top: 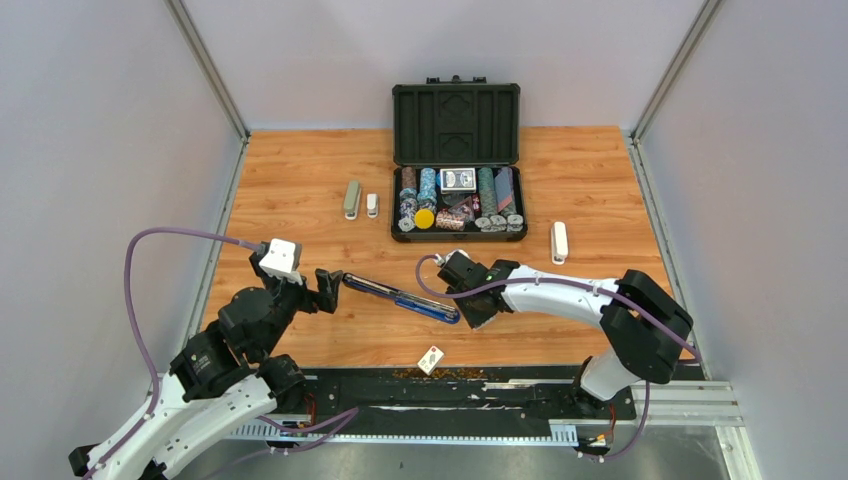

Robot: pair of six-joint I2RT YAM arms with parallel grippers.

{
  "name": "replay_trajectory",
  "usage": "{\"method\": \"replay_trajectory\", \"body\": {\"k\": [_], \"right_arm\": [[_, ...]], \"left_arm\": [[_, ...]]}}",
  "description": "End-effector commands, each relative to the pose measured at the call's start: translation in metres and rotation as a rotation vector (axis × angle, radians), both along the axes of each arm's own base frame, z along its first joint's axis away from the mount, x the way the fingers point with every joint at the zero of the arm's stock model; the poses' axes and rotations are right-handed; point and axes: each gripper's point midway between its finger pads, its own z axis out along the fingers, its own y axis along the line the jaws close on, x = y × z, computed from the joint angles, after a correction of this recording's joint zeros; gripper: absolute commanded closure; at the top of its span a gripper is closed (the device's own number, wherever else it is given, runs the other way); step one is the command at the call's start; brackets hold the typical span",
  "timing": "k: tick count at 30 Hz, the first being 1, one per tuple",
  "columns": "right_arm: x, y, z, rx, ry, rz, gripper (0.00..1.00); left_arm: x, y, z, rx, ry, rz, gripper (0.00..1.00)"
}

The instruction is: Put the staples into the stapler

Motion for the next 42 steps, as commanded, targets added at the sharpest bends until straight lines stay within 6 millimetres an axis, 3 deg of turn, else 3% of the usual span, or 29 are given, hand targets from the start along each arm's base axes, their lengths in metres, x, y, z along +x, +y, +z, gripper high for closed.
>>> {"method": "replay_trajectory", "body": {"k": [1, 10, 23, 32, 37, 42], "right_arm": [[0.004, 0.003, -0.004, 0.013, -0.007, -0.012, 0.81], [0.005, 0.005, 0.003, 0.024, -0.015, -0.006, 0.89], [0.013, 0.010, 0.049, 0.097, -0.104, 0.073, 0.91], [0.025, 0.037, 0.072, 0.172, -0.166, 0.250, 0.90], [0.046, 0.032, 0.069, 0.134, -0.183, 0.241, 0.90], [0.067, 0.027, 0.051, 0.114, -0.142, 0.237, 0.89]], "left_arm": [[0.003, -0.001, 0.005, -0.007, -0.021, 0.003, 0.00], [0.003, -0.001, 0.005, -0.006, -0.020, 0.002, 0.00], [0.003, -0.002, 0.006, -0.009, -0.022, 0.001, 0.00], [0.003, -0.002, 0.005, -0.007, -0.022, -0.001, 0.00], [0.003, -0.001, 0.005, -0.007, -0.023, -0.001, 0.00], [0.003, -0.001, 0.006, -0.008, -0.025, -0.001, 0.00]]}}
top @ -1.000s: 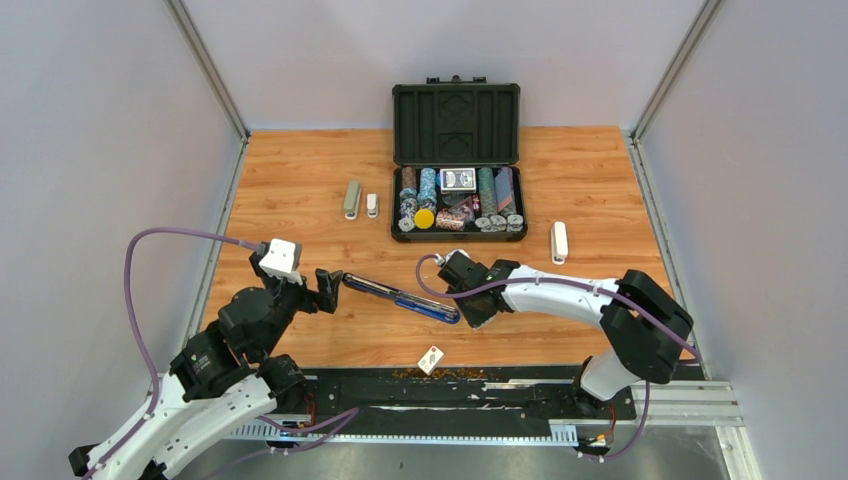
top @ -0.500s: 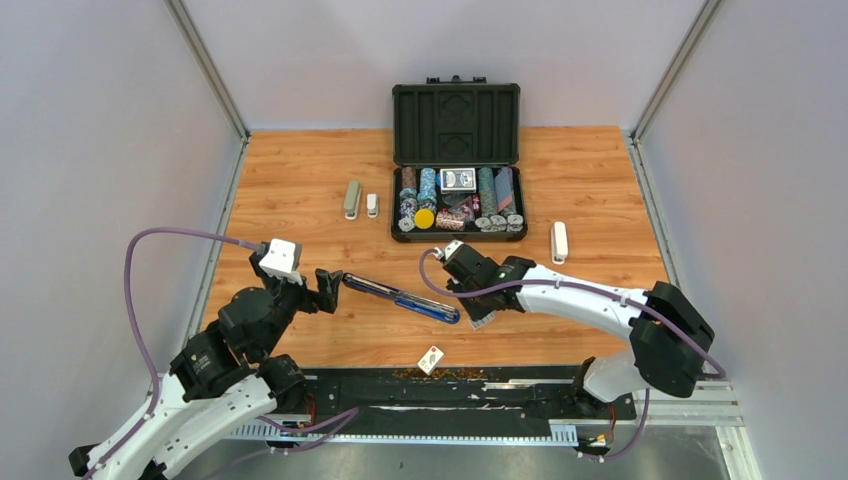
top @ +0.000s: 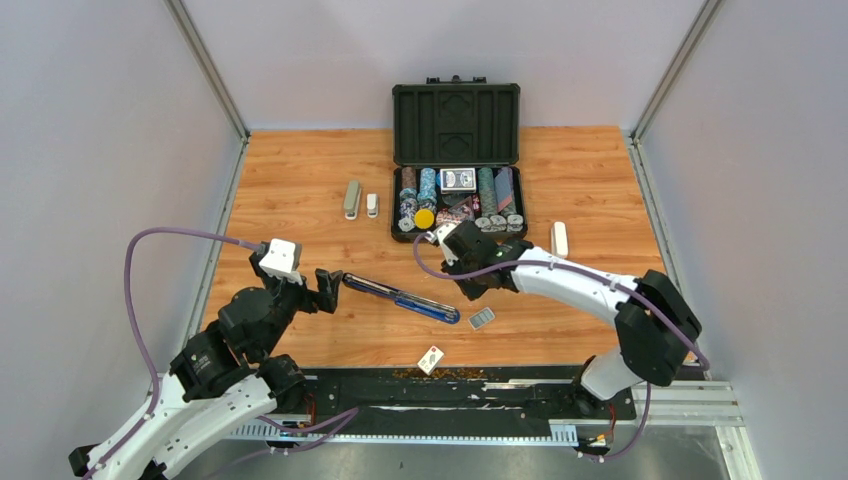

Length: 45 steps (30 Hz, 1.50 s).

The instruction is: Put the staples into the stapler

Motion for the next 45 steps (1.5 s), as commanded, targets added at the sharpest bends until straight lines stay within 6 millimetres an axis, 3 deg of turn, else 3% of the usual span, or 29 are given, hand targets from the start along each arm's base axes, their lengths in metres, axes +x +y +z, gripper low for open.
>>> {"method": "replay_trajectory", "body": {"k": [1, 8, 15, 28, 45], "right_arm": [[0.027, 0.008, -0.005, 0.012, -0.012, 0.034, 0.89], [0.046, 0.010, -0.032, -0.017, 0.024, 0.026, 0.88], [0.040, 0.013, -0.048, -0.033, 0.097, 0.040, 0.83], [0.038, 0.009, -0.051, -0.102, 0.159, 0.031, 0.67], [0.048, 0.009, -0.060, -0.116, 0.216, 0.014, 0.67]], "left_arm": [[0.003, -0.001, 0.006, -0.008, -0.025, -0.001, 0.00], [0.003, -0.002, 0.006, -0.009, -0.025, -0.003, 0.00], [0.003, -0.003, 0.006, -0.009, -0.026, -0.008, 0.00], [0.002, -0.003, 0.006, -0.008, -0.025, -0.011, 0.00], [0.002, -0.004, 0.006, -0.010, -0.024, -0.013, 0.00]]}}
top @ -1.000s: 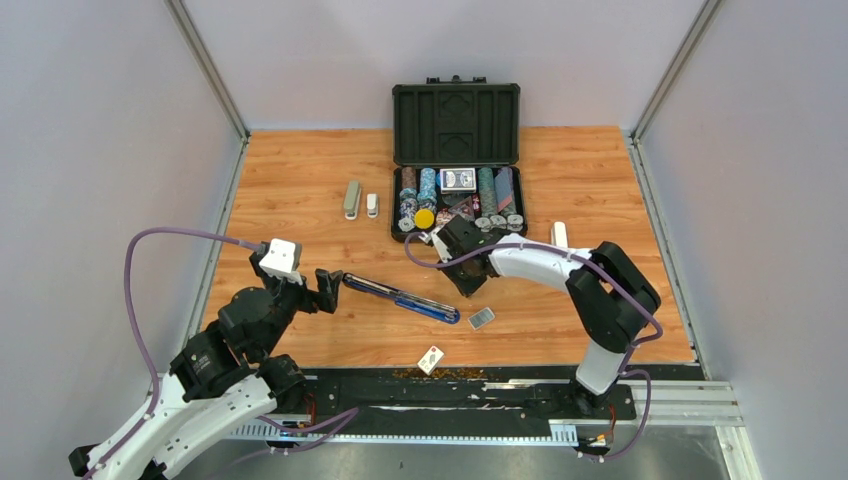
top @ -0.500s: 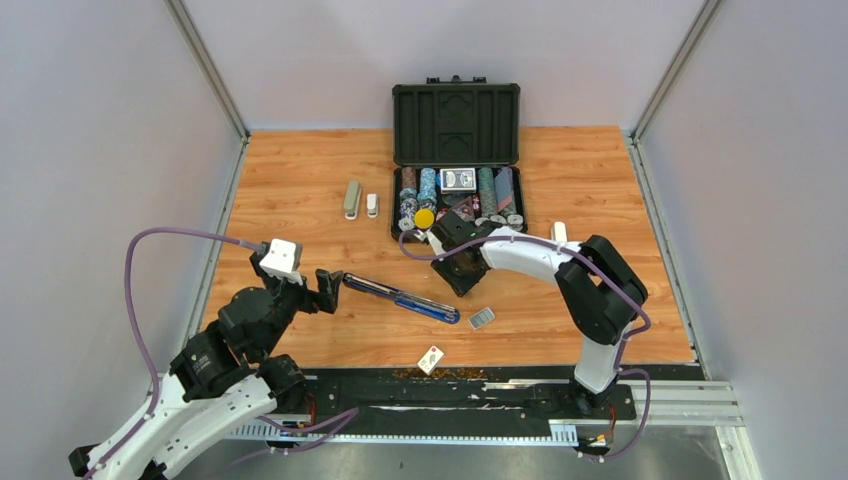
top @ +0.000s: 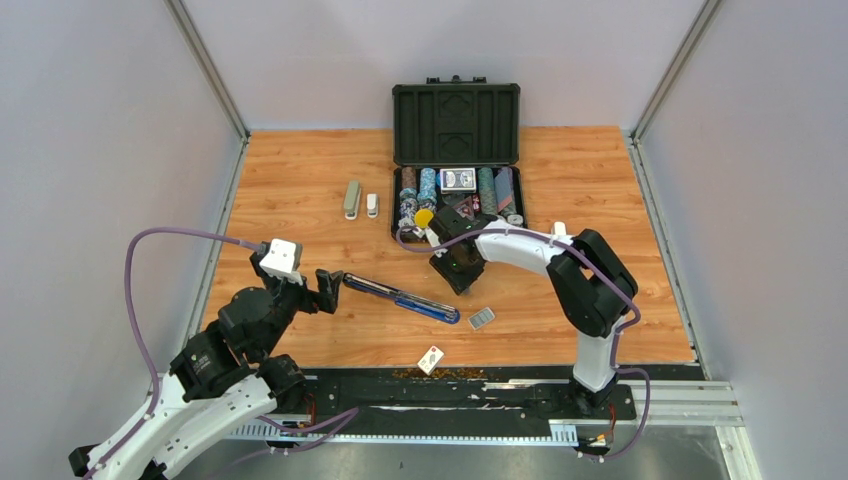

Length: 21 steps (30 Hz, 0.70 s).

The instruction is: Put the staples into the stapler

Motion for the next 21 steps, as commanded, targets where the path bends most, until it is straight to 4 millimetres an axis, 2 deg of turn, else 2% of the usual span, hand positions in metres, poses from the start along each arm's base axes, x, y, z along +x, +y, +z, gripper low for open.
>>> {"method": "replay_trajectory", "body": {"k": [1, 12, 21], "right_arm": [[0.009, 0.004, 0.001, 0.018, 0.007, -0.003, 0.67], [0.010, -0.001, -0.008, -0.017, 0.024, -0.001, 0.70], [0.010, -0.003, -0.004, -0.018, 0.012, -0.006, 0.80]], "left_arm": [[0.003, -0.002, 0.006, -0.012, -0.025, -0.005, 0.00], [0.003, -0.003, 0.006, -0.009, -0.025, -0.007, 0.00], [0.003, -0.004, 0.005, -0.010, -0.023, -0.010, 0.00]]}}
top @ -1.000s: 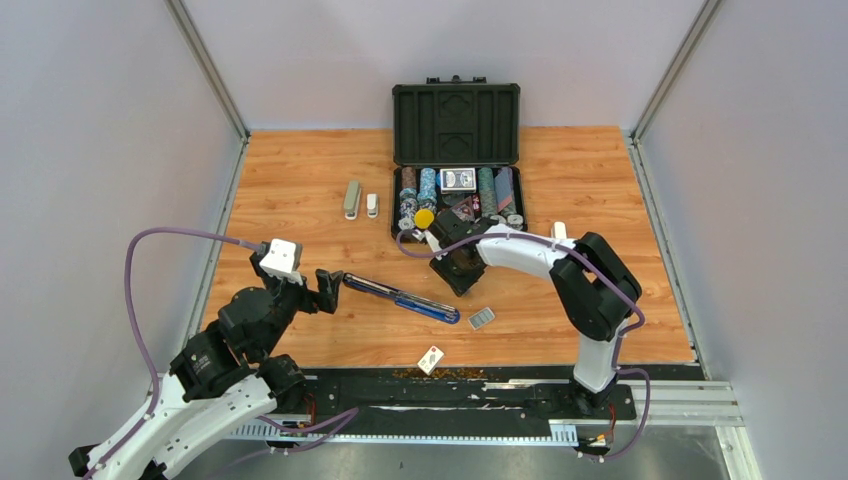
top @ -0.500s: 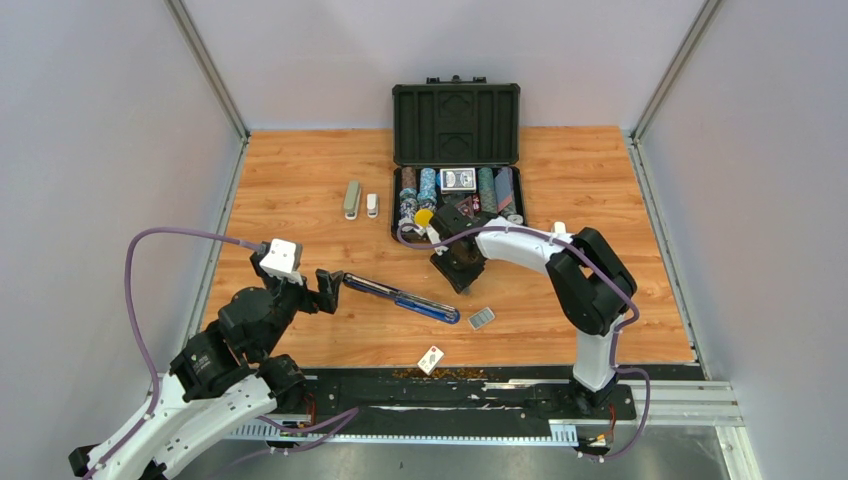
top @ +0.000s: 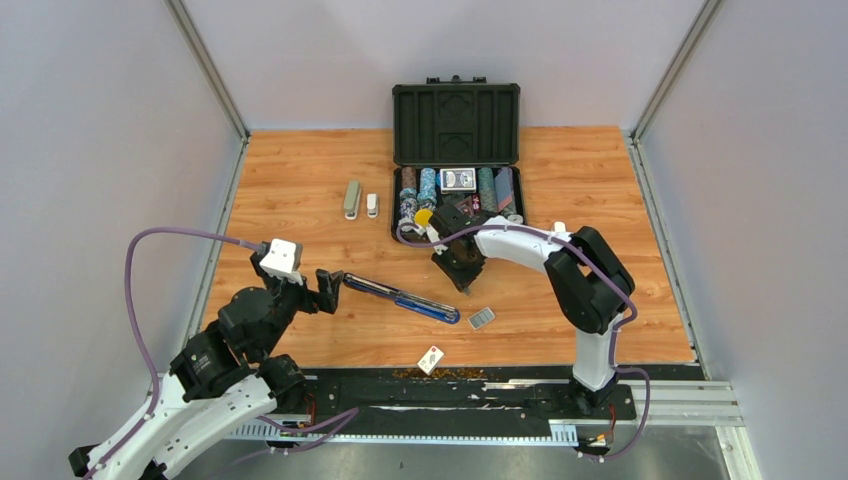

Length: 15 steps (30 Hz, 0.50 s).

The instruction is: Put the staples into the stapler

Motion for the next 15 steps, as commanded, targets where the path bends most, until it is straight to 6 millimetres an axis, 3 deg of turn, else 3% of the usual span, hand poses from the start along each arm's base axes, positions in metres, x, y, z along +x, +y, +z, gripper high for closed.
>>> {"method": "replay_trajectory", "body": {"k": [1, 8, 15], "right_arm": [[0.004, -0.001, -0.002, -0.007, -0.014, 0.002, 0.81], [0.004, 0.007, 0.024, 0.072, -0.061, 0.019, 0.86], [0.000, 0.019, 0.067, 0.218, -0.146, 0.074, 0.86]], "left_arm": [[0.003, -0.003, 0.005, -0.009, -0.024, -0.006, 0.00], [0.003, -0.003, 0.006, -0.010, -0.024, -0.006, 0.00], [0.003, -0.002, 0.006, -0.011, -0.024, -0.005, 0.00]]}}
